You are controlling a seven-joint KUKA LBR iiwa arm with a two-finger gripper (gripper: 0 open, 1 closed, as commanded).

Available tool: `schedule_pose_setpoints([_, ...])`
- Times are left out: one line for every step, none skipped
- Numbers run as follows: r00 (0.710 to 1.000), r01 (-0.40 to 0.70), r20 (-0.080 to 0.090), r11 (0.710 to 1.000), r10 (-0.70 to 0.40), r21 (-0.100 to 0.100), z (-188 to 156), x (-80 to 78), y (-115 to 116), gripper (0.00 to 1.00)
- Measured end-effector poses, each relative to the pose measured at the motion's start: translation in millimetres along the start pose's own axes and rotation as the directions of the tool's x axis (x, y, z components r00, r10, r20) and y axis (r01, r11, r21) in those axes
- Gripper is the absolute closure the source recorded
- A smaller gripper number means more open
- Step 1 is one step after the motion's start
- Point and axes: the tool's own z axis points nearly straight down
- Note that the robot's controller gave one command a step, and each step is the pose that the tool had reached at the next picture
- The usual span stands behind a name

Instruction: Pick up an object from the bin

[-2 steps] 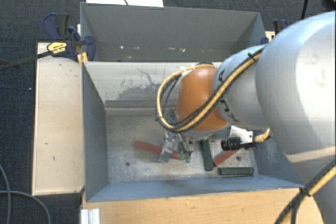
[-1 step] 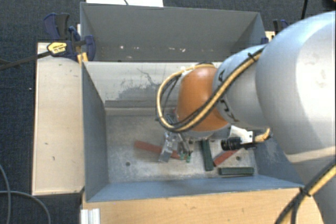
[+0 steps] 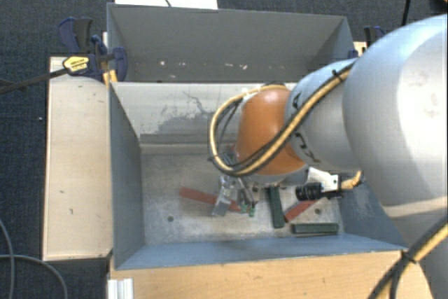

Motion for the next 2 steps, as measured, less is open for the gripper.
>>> schedule_pose_setpoints([1.0,0.0,0.001,1.0,0.0,-0.001,-10.0,-0.2,0.1,1.0])
schedule_pose_setpoints([1.0,0.0,0.005,1.0,0.0,-0.003,-15.3,-1.2,0.6,1.0])
